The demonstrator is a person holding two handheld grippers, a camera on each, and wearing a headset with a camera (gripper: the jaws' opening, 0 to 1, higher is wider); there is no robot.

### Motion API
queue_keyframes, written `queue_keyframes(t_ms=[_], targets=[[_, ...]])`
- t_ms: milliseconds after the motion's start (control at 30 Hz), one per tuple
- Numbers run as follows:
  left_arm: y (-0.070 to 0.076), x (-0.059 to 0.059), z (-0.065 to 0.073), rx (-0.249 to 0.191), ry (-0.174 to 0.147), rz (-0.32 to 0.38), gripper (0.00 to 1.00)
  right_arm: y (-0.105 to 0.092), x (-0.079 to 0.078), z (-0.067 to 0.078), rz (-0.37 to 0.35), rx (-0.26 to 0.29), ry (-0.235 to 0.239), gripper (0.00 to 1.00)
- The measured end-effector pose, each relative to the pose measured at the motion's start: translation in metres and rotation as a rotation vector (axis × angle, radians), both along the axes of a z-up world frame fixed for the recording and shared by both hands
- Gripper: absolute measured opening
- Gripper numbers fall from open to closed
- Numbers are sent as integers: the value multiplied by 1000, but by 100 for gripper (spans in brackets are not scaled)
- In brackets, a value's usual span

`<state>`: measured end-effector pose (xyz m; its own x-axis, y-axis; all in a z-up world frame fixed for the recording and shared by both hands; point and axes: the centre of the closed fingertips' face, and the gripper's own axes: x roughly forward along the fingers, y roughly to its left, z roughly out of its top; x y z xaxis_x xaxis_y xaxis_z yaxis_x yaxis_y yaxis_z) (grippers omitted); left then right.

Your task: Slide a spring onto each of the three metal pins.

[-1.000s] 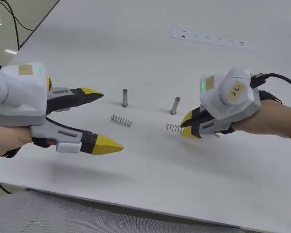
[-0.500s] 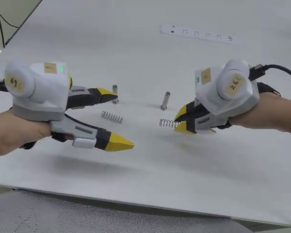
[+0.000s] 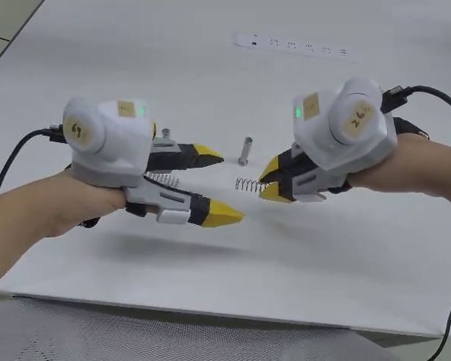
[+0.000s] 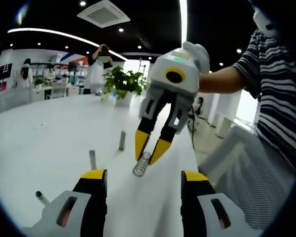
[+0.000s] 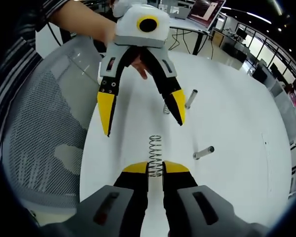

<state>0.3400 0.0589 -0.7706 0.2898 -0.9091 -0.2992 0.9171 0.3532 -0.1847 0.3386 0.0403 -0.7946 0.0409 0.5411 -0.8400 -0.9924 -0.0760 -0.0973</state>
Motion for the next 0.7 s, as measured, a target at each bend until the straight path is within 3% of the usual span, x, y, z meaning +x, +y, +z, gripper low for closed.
queue_keyframes(t_ms=[167, 267, 400, 700], targets=[[-5, 1, 0, -14, 5, -13, 45, 1, -2, 3, 6, 2, -1, 7], [-6, 1, -2, -18, 8, -22, 34, 3, -2, 5, 10, 5, -4, 7], [-10, 2, 2, -43, 7, -24, 30, 5, -3, 9, 17, 13, -8, 7], [-14, -1, 3, -53, 11, -35, 15, 8, -4, 14, 35, 30, -9, 7]])
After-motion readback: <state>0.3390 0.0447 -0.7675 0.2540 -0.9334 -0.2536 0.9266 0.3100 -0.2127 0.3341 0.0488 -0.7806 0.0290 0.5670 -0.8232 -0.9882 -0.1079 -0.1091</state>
